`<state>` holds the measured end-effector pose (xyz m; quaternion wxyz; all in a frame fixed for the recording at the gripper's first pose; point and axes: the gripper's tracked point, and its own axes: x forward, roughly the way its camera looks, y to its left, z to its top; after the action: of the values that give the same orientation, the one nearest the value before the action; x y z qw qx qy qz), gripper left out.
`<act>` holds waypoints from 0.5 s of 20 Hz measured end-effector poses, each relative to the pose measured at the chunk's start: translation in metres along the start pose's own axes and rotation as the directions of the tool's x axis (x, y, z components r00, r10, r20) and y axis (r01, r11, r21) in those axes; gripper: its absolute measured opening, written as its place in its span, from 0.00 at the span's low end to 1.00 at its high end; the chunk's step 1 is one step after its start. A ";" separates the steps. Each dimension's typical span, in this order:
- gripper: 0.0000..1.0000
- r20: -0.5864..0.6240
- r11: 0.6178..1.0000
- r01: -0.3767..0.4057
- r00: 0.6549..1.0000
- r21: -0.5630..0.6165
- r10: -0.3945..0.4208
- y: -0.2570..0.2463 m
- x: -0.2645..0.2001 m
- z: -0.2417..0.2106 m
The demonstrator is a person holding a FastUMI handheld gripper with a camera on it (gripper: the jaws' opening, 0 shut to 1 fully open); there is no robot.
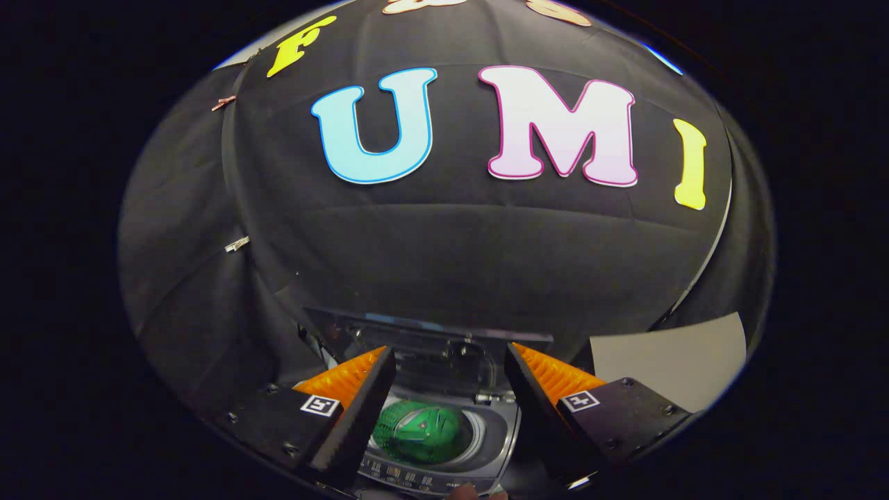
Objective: Put the clothes into the washing machine and then close the washing machine lid.
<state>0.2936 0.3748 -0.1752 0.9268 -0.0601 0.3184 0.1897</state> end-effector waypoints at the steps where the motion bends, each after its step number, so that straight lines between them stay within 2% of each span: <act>1: 0.99 0.019 1.000 -0.004 1.000 -0.001 0.004 0.003 0.014 0.007; 10: 1.00 -0.039 0.999 0.041 0.998 -0.033 -0.042 0.017 0.101 -0.003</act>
<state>0.3585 0.4217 -0.2399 0.9230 -0.0856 0.3324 0.1742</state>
